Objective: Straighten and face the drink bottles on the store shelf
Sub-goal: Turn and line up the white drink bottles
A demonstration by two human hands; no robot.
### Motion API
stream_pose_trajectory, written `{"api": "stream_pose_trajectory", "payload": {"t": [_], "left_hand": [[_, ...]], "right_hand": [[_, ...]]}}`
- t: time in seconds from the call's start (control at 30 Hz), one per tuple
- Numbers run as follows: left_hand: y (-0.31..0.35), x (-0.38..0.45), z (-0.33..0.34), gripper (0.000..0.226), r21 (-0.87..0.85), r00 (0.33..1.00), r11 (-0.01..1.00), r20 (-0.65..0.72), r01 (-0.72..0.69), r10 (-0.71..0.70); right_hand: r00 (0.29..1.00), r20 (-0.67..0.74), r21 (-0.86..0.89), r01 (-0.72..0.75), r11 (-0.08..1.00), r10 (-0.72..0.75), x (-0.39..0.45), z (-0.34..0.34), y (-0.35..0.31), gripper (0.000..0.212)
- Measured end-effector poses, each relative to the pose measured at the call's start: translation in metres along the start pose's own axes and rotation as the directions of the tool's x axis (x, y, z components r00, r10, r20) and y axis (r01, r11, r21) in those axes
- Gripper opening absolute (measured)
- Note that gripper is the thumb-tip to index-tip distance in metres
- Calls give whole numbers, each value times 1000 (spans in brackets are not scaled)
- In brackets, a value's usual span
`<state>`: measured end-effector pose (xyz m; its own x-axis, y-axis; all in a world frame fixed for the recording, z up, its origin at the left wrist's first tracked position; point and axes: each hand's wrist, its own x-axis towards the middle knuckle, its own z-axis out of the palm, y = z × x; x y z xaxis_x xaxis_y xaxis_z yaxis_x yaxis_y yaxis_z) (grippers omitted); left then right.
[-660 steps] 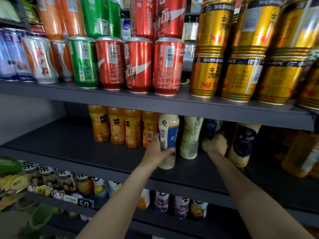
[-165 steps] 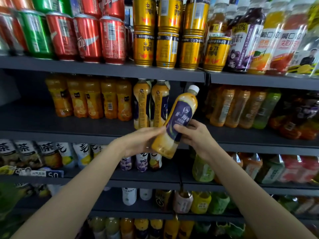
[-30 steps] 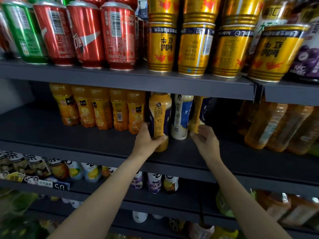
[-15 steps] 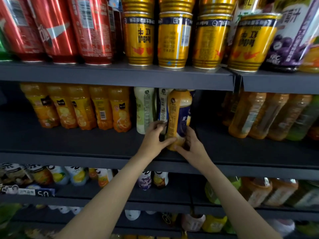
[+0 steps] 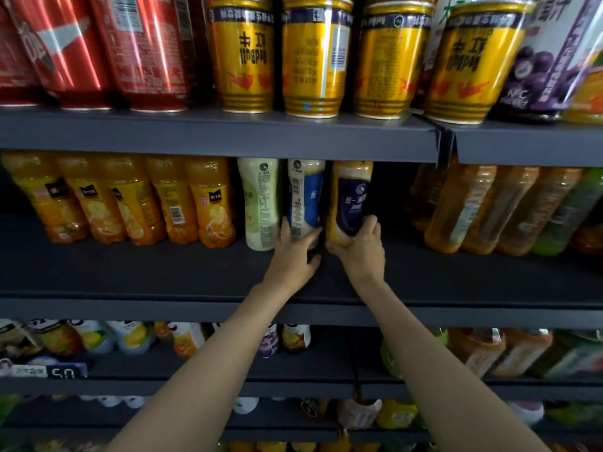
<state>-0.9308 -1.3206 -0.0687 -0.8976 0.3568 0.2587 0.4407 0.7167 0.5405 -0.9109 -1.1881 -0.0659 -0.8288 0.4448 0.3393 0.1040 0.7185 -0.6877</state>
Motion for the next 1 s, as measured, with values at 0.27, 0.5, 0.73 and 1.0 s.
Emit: {"api": "stream_pose_trajectory", "payload": {"t": [0.27, 0.5, 0.73, 1.0], "left_hand": [[8, -15, -9, 57, -13, 1000, 1000, -16, 24, -24], [18, -44, -21, 44, -32, 984, 999, -175, -31, 25], [84, -38, 10, 41, -136, 983, 984, -157, -115, 93], [152, 11, 70, 47, -214, 987, 974, -153, -76, 43]], "right_hand": [[997, 25, -127, -65, 990, 69, 7, 10, -14, 85], [988, 150, 58, 14, 998, -23, -24, -34, 16, 66], [998, -46, 14, -39, 999, 40, -20, -121, 71, 63], [997, -79, -23, 13, 1000, -14, 25, -168, 149, 59]]}}
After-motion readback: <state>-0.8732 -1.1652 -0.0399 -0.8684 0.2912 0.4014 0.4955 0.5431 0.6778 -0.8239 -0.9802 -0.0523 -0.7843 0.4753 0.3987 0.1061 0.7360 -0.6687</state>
